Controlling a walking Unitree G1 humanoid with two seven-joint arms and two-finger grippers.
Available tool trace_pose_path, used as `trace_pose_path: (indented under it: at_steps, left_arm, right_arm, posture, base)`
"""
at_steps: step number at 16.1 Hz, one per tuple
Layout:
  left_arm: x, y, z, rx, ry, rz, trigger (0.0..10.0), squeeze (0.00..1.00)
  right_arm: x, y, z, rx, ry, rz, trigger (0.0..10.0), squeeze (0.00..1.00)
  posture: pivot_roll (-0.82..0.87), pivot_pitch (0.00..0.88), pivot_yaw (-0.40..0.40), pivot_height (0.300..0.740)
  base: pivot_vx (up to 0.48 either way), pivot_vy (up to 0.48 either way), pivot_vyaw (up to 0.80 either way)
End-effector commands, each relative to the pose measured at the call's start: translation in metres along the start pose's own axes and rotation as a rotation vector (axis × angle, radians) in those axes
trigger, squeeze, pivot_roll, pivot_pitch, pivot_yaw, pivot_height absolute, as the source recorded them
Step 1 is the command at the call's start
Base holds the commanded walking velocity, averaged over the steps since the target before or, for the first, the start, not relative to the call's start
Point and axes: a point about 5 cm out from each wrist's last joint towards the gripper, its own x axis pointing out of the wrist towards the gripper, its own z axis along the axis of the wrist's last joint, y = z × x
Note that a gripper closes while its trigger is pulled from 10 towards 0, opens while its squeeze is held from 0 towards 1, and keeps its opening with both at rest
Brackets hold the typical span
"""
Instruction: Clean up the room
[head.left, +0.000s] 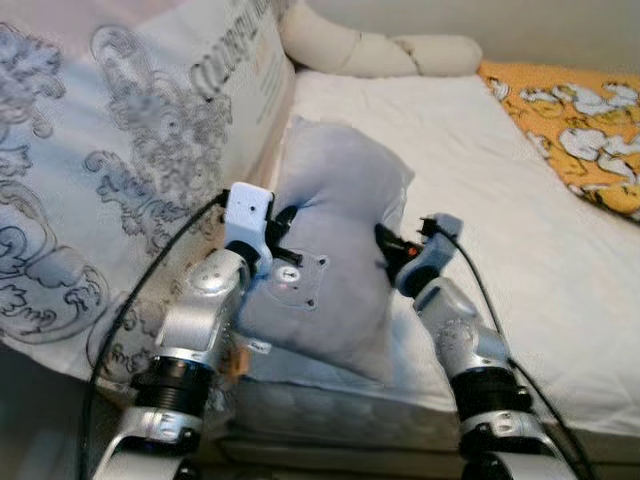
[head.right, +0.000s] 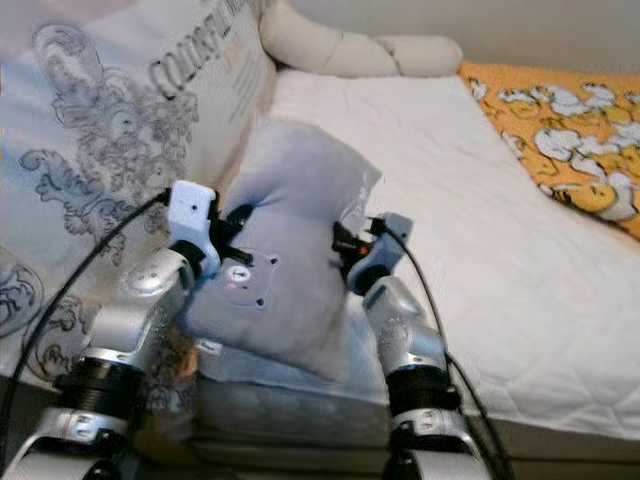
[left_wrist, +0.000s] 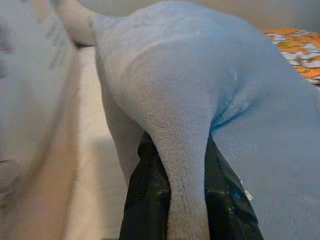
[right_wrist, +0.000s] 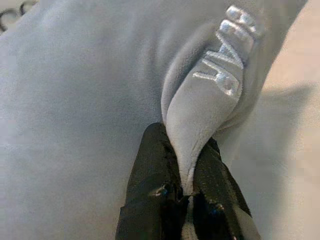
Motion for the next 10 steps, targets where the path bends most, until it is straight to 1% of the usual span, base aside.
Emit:
trace_pose_path:
  at_steps: [1,2,3,4,8,10]
  left_arm:
    - [0.0009,0.0030,0.0136,0.013,-0.062,0.008,10.0,0.00]
    - [0.0006,0.0032,0.0136,0.015,-0.061,0.007,10.0,0.00]
    - [0.0004,0.0029,0.0135,0.017,-0.061,0.006,10.0,0.00]
    - [0.0003,0.0025,0.0133,0.018,-0.061,0.005,10.0,0.00]
    - [0.0006,0.0010,0.0122,0.022,-0.056,-0.008,10.0,0.00]
    - [0.0024,0.0005,0.0128,0.036,-0.054,-0.021,10.0,0.00]
  right_arm:
    - [0.0037,0.0071,0.0036,-0.029,-0.001,0.032,10.0,0.00]
    - [0.0046,0.0067,0.0037,-0.062,0.000,0.019,10.0,0.00]
    - [0.0049,0.0055,0.0035,-0.065,-0.003,0.002,10.0,0.00]
    - [0.0049,0.0034,0.0032,-0.044,-0.009,-0.021,10.0,0.00]
    - [0.0030,0.0005,0.0029,-0.036,-0.018,-0.030,10.0,0.00]
    - [0.0012,-0.0003,0.0054,0.036,-0.051,-0.010,10.0,0.00]
  posture:
    - [0.19,0.000,-0.016,0.740]
    - [0.19,0.000,-0.015,0.740]
    - [0.19,0.000,-0.014,0.740]
    - [0.19,0.000,-0.014,0.740]
    - [0.18,0.000,-0.009,0.740]
    - [0.18,0.000,-0.005,0.740]
  base:
    - [0.330,0.000,0.00]
    - [0.326,0.000,0.80]
    - [0.330,0.000,0.80]
    - [0.330,0.000,0.00]
    - [0.326,0.000,0.00]
    - [0.326,0.000,0.00]
